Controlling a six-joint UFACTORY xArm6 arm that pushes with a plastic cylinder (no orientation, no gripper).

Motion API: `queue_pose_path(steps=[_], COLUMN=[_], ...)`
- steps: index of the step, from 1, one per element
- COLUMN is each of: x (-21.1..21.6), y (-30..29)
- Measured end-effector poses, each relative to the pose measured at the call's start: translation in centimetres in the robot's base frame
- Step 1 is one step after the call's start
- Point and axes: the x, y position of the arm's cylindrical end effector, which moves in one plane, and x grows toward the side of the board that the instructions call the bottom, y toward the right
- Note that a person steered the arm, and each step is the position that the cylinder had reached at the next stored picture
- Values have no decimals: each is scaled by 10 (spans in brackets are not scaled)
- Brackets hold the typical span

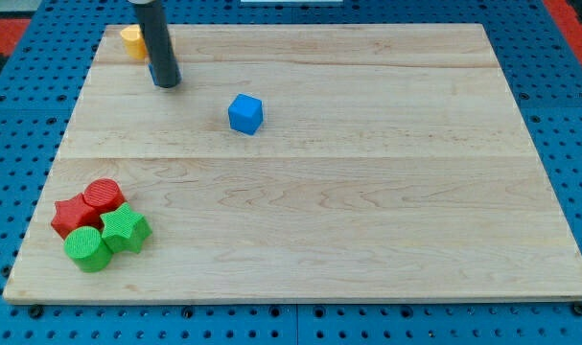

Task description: Move the blue cube diagonally bottom left to the blue triangle

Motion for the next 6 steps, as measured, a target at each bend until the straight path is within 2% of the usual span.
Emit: queue_pose_path(steps=[1,2,3,4,5,6], x=[-11,-2,48,76,46,40], y=[6,114,199,142,34,-28])
